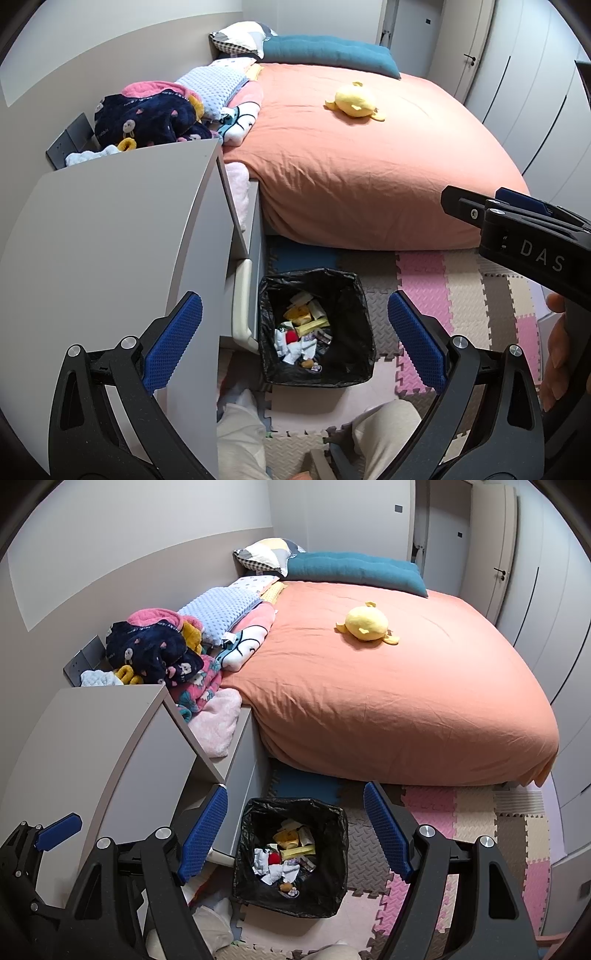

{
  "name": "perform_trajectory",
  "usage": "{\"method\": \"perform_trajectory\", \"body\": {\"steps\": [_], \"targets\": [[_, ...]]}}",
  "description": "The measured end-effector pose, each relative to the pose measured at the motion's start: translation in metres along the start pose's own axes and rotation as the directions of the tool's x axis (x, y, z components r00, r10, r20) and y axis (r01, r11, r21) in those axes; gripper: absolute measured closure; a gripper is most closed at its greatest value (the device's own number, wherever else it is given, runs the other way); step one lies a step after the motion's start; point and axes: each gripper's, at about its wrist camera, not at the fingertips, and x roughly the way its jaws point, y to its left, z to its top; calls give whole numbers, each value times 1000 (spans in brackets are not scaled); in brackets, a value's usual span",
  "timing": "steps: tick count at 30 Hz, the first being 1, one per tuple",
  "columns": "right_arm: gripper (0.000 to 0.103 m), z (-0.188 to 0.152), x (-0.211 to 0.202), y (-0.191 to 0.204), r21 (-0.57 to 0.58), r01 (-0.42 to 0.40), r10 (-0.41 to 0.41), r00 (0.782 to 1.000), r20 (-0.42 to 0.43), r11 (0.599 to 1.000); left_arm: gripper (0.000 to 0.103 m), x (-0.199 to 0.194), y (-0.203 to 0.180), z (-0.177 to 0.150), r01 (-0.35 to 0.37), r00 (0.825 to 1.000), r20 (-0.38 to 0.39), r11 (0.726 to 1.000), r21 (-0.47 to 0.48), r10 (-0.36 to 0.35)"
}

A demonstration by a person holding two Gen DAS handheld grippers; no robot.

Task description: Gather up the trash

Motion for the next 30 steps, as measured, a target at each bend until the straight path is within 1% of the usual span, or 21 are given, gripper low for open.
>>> {"method": "perform_trajectory", "body": {"steps": [6,12,16,21,26,30], "targets": [[26,-2,0,0,-6,0,0,1000,-2,1000,6,-2,3,1,8,1000,2,1000,-13,-7],[26,-2,1,0,-7,0,0,1000,-2,1000,6,-5,1,1,2,1000,14,1000,-4,-2],[26,-2,1,1,-8,1,-1,1000,-2,1000,6,-5,1,1,24,1000,13,1000,-5,-24],[26,-5,3,0,-9,3,-3,1000,-7,1000,6,-6,0,0,27,999,16,1000,-5,-27],[26,-6,3,1,-15,3,-4,1000,-7,1000,6,-8,0,-1,79,997,18,997,-3,-79],[26,-5,3,1,-14,3,-3,1000,-7,1000,6,-7,-4,1,50,998,26,999,20,-50]]}}
